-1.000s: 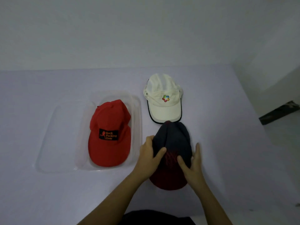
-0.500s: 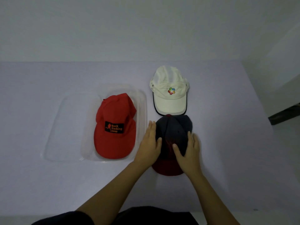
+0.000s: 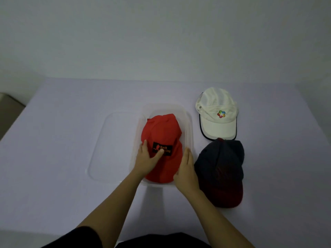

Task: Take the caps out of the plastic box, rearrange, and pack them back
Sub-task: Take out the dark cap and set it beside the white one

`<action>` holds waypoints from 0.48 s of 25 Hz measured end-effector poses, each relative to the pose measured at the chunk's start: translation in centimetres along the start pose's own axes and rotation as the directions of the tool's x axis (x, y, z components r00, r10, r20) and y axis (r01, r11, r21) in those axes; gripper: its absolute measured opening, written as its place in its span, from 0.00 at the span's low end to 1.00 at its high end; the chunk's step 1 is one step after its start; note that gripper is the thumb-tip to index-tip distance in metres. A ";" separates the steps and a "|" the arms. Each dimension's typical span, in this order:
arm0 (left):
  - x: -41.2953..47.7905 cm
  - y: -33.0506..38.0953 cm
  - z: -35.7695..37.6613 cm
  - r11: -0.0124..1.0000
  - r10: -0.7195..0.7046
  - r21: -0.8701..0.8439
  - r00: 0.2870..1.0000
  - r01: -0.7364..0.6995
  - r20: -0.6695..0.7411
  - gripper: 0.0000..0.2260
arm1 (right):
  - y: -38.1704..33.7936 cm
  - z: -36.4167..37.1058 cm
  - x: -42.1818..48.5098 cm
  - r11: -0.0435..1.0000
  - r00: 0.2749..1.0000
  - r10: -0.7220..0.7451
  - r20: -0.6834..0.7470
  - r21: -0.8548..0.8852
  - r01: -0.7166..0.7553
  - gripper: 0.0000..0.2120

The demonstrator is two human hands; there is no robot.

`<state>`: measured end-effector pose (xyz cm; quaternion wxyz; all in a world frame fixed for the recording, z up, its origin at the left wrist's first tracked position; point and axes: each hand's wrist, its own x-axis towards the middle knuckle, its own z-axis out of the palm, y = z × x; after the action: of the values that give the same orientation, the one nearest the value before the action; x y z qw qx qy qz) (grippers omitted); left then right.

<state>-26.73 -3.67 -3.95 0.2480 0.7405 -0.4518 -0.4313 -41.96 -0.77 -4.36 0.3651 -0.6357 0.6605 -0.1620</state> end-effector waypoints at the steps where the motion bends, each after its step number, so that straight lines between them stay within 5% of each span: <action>1: 0.2 0.0 0.4 0.999 -0.037 -0.017 0.998 0.038 0.045 0.46 | -0.1 0.2 0.0 1.000 1.000 0.020 -0.001 0.004 -0.020 0.43; 8: 1.7 0.8 1.5 0.982 -0.110 0.157 0.994 0.105 0.020 0.38 | -0.3 0.3 -0.3 0.995 0.997 0.076 -0.013 0.062 -0.075 0.45; 12: 1.7 1.7 0.9 0.947 -0.015 0.320 1.000 0.019 -0.016 0.40 | -0.1 0.6 -0.1 0.995 0.998 0.056 -0.039 0.084 -0.052 0.45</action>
<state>-27.92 -5.91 -3.79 0.1238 0.7777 -0.5077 -0.3495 -41.51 -0.58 -4.69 0.3817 -0.5984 0.6775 -0.1926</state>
